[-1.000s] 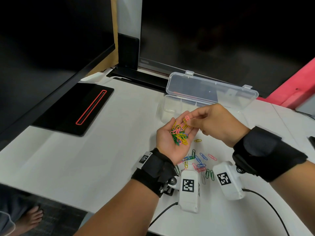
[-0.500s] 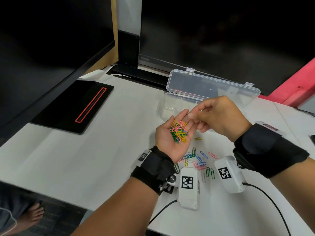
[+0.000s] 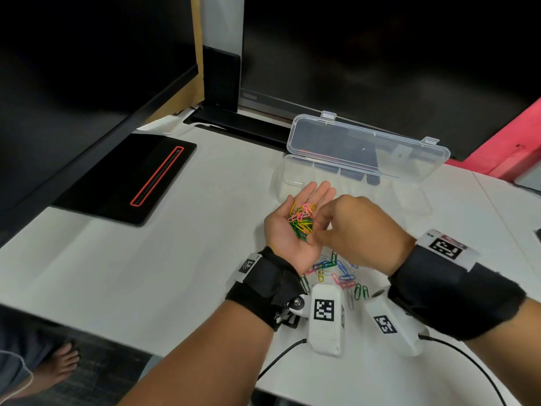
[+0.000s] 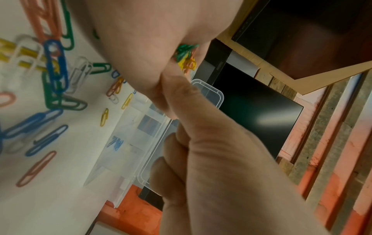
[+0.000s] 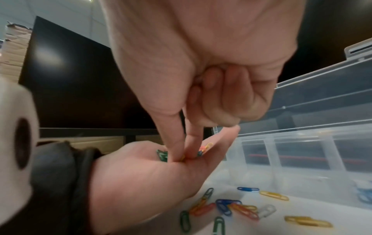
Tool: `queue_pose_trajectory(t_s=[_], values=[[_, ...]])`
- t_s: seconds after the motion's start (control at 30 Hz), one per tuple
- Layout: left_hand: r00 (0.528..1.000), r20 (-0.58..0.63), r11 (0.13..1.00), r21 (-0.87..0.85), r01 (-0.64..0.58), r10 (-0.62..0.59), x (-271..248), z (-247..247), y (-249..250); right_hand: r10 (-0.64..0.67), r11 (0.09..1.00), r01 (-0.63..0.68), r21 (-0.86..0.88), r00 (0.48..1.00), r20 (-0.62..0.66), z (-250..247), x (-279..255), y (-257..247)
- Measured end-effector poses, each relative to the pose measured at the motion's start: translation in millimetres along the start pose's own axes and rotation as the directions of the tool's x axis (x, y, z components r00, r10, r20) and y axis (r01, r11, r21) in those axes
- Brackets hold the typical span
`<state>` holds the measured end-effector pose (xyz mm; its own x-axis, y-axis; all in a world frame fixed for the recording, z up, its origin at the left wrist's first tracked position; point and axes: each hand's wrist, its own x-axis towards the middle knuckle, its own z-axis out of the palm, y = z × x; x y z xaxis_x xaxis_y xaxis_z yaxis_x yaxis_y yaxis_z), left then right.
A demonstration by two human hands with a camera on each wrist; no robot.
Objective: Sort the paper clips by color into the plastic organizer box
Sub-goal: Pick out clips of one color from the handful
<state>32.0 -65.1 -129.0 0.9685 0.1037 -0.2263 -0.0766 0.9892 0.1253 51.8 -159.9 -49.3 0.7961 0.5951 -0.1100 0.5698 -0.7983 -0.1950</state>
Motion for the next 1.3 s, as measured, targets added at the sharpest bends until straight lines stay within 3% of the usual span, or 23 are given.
queue_pose_trajectory(t_s=[0.13, 0.27, 0.33, 0.43, 0.5, 0.57, 0.63, 0.77, 0.9, 1.0, 1.1, 1.17, 1.23, 1.3], values=[[1.000, 0.008, 1.000, -0.010, -0.004, 0.004, 0.2, -0.3, 1.0, -0.028, 0.996, 0.022, 0.084, 0.996, 0.082, -2.5, 1.4, 3.0], [1.000, 0.020, 1.000, -0.018, 0.002, -0.001, 1.1, 1.2, -0.2, -0.005, 0.925, -0.077, 0.373, 0.977, 0.215, -5.9, 2.1, 16.4], [1.000, 0.018, 1.000, -0.009, 0.005, -0.005, 2.3, 1.6, -0.2, 0.033, 0.759, -0.235, 0.608, 0.945, 0.324, -7.7, 1.0, 20.9], [1.000, 0.008, 1.000, 0.005, 0.007, -0.007, 2.7, 0.0, 0.1, -0.016, 0.332, -0.474, 0.816, 0.862, 0.507, -13.5, 1.2, 26.7], [1.000, 0.010, 1.000, 0.010, 0.008, -0.009, 1.6, -0.9, 0.1, -0.117, 0.111, -0.528, 0.842, 0.834, 0.539, -17.9, 1.2, 29.6], [1.000, 0.014, 1.000, -0.009, 0.013, -0.013, 0.8, -0.3, 0.2, -0.163, -0.063, -0.484, 0.873, 0.868, 0.469, -18.2, 2.9, 33.2], [1.000, 0.018, 1.000, -0.018, 0.018, -0.017, 0.4, 0.4, 0.2, -0.173, -0.181, -0.459, 0.870, 0.885, 0.431, -11.9, 4.8, 36.3], [1.000, 0.010, 1.000, 0.022, -0.003, 0.003, 0.0, 1.4, 0.0, -0.172, -0.250, -0.459, 0.853, 0.887, 0.428, 4.0, 8.4, 33.3], [1.000, 0.001, 0.999, 0.032, 0.004, -0.004, 2.6, -1.7, -0.4, -0.089, -0.386, -0.396, 0.833, 0.915, 0.394, -1.3, 11.1, 22.3], [1.000, 0.011, 1.000, 0.025, 0.007, -0.008, 4.2, -1.4, -1.2, 0.012, -0.372, -0.312, 0.874, 0.940, 0.341, -9.4, 16.5, 17.0], [0.999, 0.040, 1.000, 0.014, 0.002, -0.003, 4.8, -1.1, -2.6, 0.100, -0.235, -0.274, 0.933, 0.948, 0.303, -18.3, 26.1, 10.8], [0.998, 0.056, 1.000, -0.005, 0.006, -0.006, 5.2, -1.2, -3.4, 0.136, -0.002, -0.257, 0.967, 0.957, 0.255, -21.8, 32.8, 8.3], [0.997, 0.070, 1.000, -0.019, 0.019, -0.017, 5.7, -1.0, -3.7, 0.104, 0.367, -0.205, 0.907, 0.978, 0.179, -24.2, 34.8, 4.7], [0.996, 0.079, 0.998, -0.048, 0.033, -0.029, 6.0, -1.3, -3.9, 0.036, 0.686, -0.098, 0.721, 0.994, 0.100, -23.9, 35.1, 3.8]])
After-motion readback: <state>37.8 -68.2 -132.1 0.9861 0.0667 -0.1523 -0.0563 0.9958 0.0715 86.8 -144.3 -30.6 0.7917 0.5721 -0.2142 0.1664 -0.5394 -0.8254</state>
